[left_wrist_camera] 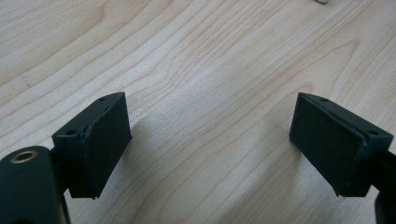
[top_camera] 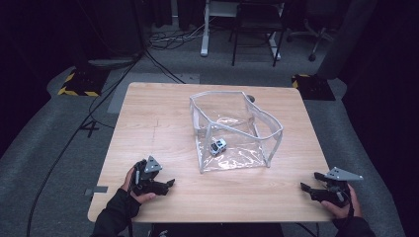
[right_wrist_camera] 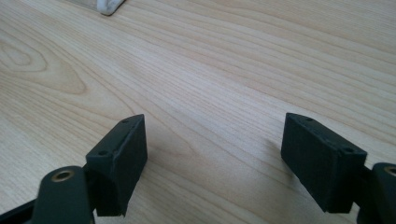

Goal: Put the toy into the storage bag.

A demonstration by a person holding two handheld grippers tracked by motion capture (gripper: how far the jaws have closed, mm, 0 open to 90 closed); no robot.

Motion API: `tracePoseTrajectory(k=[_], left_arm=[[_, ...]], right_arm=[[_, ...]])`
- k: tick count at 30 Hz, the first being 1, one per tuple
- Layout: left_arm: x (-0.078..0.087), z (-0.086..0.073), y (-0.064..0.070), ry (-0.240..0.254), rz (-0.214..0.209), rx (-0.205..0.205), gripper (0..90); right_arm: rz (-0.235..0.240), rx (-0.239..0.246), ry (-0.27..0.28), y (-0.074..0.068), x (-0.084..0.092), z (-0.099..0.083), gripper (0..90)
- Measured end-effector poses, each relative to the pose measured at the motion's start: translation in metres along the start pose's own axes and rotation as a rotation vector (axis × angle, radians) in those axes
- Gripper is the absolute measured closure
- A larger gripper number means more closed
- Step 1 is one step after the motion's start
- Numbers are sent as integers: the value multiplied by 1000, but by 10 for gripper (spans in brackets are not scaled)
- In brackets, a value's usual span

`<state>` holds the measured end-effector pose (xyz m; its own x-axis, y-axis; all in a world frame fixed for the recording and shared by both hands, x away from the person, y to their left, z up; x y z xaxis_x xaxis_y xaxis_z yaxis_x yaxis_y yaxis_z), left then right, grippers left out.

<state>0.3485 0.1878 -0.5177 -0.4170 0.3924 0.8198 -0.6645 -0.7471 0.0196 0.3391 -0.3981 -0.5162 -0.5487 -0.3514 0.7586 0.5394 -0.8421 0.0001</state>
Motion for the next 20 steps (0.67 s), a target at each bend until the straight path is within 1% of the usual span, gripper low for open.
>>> tracePoseTrajectory(k=[6, 7, 10, 11, 12, 13, 20], left_arm=[[-1, 1, 0, 0, 1, 5, 125], [-1, 1, 1, 0, -6, 15, 124], [-1, 1, 0, 2, -3, 14, 124], [-1, 1, 0, -4, -17, 17, 124], [-1, 1, 0, -4, -17, 17, 124], [0, 1, -1, -8, -10, 7, 123], [0, 2, -1, -12, -4, -1, 122]], right_arm=[[1, -1, 0, 0, 0, 0, 232], [2, 0, 0, 0, 0, 0, 231], [2, 0, 0, 0, 0, 0, 231], [2, 0, 1, 0, 0, 0, 231], [2, 0, 1, 0, 0, 0, 231], [2, 0, 0, 0, 0, 0, 232], [2, 0, 1, 0, 0, 0, 232]])
Point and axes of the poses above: each handheld gripper's, and its own axes: x roughly backward along the jaws, z roughly out of its top, y roughly to its right, the point moved 2 cm from there along -x, roughly forward along the jaws, and after that the axes turned 8 degrees about -y, right-handed, at the moved point
